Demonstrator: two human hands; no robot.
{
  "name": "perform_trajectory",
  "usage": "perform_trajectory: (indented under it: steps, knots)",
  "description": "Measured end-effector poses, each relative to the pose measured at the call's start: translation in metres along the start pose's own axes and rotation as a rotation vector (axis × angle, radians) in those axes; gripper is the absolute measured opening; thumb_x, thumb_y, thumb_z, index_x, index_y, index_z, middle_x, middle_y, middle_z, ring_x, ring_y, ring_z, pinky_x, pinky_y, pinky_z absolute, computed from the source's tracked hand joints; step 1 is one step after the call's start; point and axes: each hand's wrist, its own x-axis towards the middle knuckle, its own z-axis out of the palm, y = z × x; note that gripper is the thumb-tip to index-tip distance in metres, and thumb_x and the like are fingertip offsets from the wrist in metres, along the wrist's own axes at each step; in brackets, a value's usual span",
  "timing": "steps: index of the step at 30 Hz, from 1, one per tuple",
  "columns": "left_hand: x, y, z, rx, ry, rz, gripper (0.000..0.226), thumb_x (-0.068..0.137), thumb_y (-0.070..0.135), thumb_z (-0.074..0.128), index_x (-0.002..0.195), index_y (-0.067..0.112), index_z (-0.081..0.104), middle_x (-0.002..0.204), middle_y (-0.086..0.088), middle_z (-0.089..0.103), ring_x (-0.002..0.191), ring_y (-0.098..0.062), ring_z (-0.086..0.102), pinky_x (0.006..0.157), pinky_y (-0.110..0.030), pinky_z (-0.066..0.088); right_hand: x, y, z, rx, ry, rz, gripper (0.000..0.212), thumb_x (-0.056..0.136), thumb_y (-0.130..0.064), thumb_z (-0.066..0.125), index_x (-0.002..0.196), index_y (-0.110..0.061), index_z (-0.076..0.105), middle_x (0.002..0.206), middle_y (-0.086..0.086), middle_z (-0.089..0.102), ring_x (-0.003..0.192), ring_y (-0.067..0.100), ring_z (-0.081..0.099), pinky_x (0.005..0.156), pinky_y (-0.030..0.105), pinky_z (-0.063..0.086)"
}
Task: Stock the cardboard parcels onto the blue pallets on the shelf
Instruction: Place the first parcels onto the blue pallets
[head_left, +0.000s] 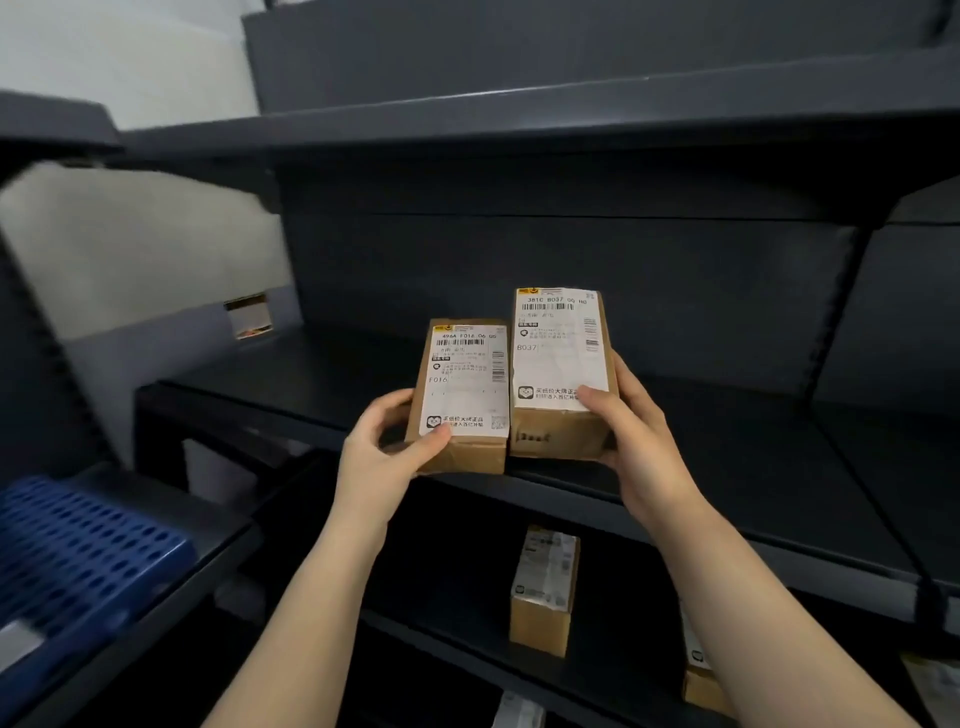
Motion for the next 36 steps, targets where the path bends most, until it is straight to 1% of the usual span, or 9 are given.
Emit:
perform_trajectory:
  steps: [3, 7, 12, 16, 21, 24, 27, 31, 36]
  knots:
    - [-0.026, 0.008, -0.021, 0.025, 0.130, -0.003, 0.039, 0.076, 0.017, 0.074, 0.110, 0.031, 0.059, 0.110, 0.005, 0.064, 0.099, -0.014, 0.063, 0.079, -0.034, 0.056, -0.006, 0.002, 0.019, 0.038, -0.121, 0.023, 0.046, 0.088, -0.028, 0.058, 0.128, -0.048, 0.049, 0.119, -0.019, 0.063, 0.114, 0.008, 0.057, 0.099, 0.046, 0.047]
    - [-0.069, 0.012, -0.049, 0.045, 0.318, -0.008, 0.036, 0.076, 0.017, 0.074, 0.106, 0.033, 0.061, 0.112, 0.004, 0.064, 0.100, -0.013, 0.062, 0.074, -0.032, 0.055, -0.024, 0.006, 0.046, 0.107, -0.279, 0.073, 0.051, 0.087, -0.027, 0.060, 0.134, -0.041, 0.046, 0.122, -0.014, 0.063, 0.112, 0.010, 0.060, 0.095, 0.042, 0.051]
    - [-0.129, 0.027, -0.089, 0.104, 0.542, -0.015, 0.036, 0.075, 0.018, 0.075, 0.104, 0.034, 0.061, 0.113, 0.004, 0.062, 0.103, -0.016, 0.061, 0.085, -0.043, 0.054, -0.052, 0.012, 0.089, 0.210, -0.439, 0.144, 0.042, 0.086, -0.025, 0.062, 0.122, -0.043, 0.049, 0.120, -0.012, 0.063, 0.109, 0.010, 0.061, 0.091, 0.036, 0.052]
    - [-0.184, 0.045, -0.127, 0.163, 0.741, -0.008, 0.037, 0.073, 0.021, 0.076, 0.105, 0.033, 0.061, 0.114, 0.005, 0.062, 0.105, -0.017, 0.061, 0.086, -0.046, 0.054, -0.086, 0.012, 0.136, 0.241, -0.583, 0.191, 0.038, 0.087, -0.028, 0.061, 0.121, -0.041, 0.053, 0.120, -0.010, 0.064, 0.107, 0.009, 0.061, 0.089, 0.037, 0.052]
    - [-0.240, 0.069, -0.163, 0.238, 0.908, 0.040, 0.035, 0.076, 0.018, 0.074, 0.104, 0.032, 0.059, 0.111, 0.006, 0.061, 0.098, -0.010, 0.059, 0.078, -0.034, 0.053, -0.126, 0.005, 0.193, 0.288, -0.729, 0.256, 0.039, 0.088, -0.029, 0.060, 0.125, -0.037, 0.050, 0.113, -0.011, 0.065, 0.098, 0.007, 0.063, 0.067, 0.023, 0.053]
    - [-0.268, 0.082, -0.190, 0.279, 1.009, 0.034, 0.037, 0.076, 0.020, 0.074, 0.108, 0.032, 0.057, 0.114, 0.004, 0.059, 0.101, -0.014, 0.057, 0.081, -0.039, 0.053, -0.147, 0.002, 0.228, 0.308, -0.810, 0.280, 0.033, 0.086, -0.030, 0.062, 0.115, -0.043, 0.053, 0.114, -0.010, 0.064, 0.103, 0.011, 0.061, 0.080, 0.033, 0.054]
    - [-0.291, 0.093, -0.220, 0.305, 1.085, 0.036, 0.036, 0.075, 0.022, 0.074, 0.104, 0.036, 0.057, 0.113, 0.006, 0.059, 0.110, -0.018, 0.054, 0.089, -0.045, 0.052, -0.167, -0.003, 0.262, 0.324, -0.883, 0.311, 0.038, 0.085, -0.031, 0.063, 0.120, -0.041, 0.053, 0.120, -0.008, 0.063, 0.108, 0.014, 0.059, 0.089, 0.040, 0.053]
    - [-0.317, 0.101, -0.258, 0.296, 1.183, 0.029, 0.038, 0.075, 0.022, 0.075, 0.107, 0.032, 0.057, 0.111, 0.006, 0.059, 0.110, -0.018, 0.055, 0.088, -0.046, 0.053, -0.194, -0.009, 0.306, 0.334, -0.956, 0.341, 0.027, 0.086, -0.029, 0.064, 0.106, -0.045, 0.056, 0.116, -0.008, 0.063, 0.106, 0.015, 0.060, 0.083, 0.038, 0.054]
    - [-0.342, 0.111, -0.308, 0.269, 1.273, 0.017, 0.042, 0.075, 0.021, 0.075, 0.112, 0.025, 0.056, 0.106, 0.005, 0.060, 0.098, -0.015, 0.060, 0.082, -0.040, 0.055, -0.224, -0.016, 0.364, 0.307, -1.020, 0.388, 0.037, 0.087, -0.031, 0.062, 0.122, -0.037, 0.050, 0.115, -0.007, 0.062, 0.101, 0.015, 0.060, 0.077, 0.036, 0.055]
